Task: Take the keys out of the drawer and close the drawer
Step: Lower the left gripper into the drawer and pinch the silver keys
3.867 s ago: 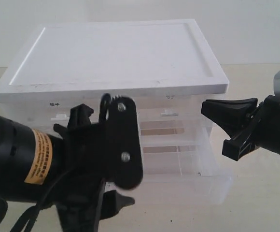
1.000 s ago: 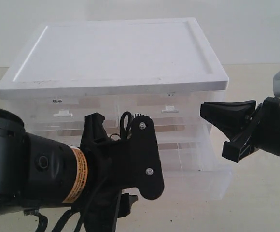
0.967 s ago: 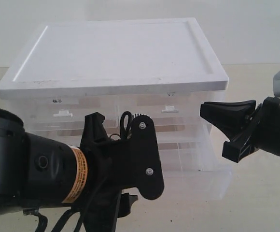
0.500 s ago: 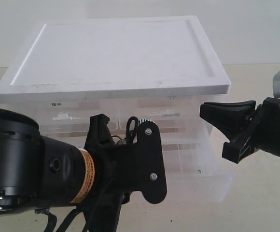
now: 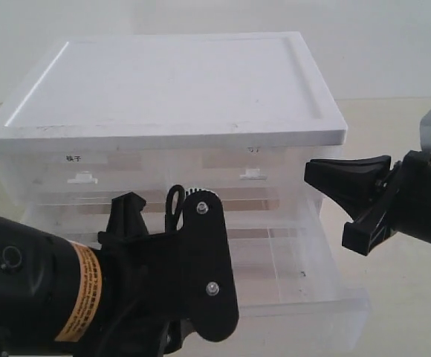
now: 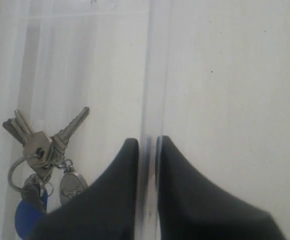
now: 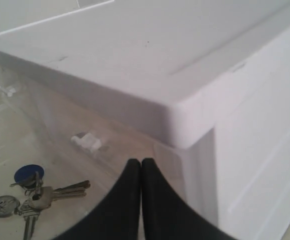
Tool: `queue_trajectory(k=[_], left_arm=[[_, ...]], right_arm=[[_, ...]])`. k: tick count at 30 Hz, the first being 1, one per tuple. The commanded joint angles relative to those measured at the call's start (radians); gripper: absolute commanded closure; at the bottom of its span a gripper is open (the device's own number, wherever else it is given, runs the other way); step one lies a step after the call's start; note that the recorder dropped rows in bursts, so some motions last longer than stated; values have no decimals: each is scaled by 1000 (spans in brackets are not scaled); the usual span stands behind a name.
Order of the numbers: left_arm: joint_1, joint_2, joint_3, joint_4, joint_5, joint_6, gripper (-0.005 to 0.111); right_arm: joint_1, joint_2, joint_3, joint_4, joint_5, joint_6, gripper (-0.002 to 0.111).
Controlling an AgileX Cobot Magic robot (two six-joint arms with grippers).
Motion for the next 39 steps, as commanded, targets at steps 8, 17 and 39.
queue_trajectory(k=[8, 17, 39], left_arm=[[-11, -23, -3, -95, 13, 48, 77], [29, -75, -5, 138, -112, -543, 45], [198, 217, -5, 471, -131, -1182, 45]], right_arm=[[-1, 2, -6, 14, 11, 6, 108], [-1, 2, -6, 14, 11, 8, 108], [-1, 2, -6, 11, 20, 12, 108]])
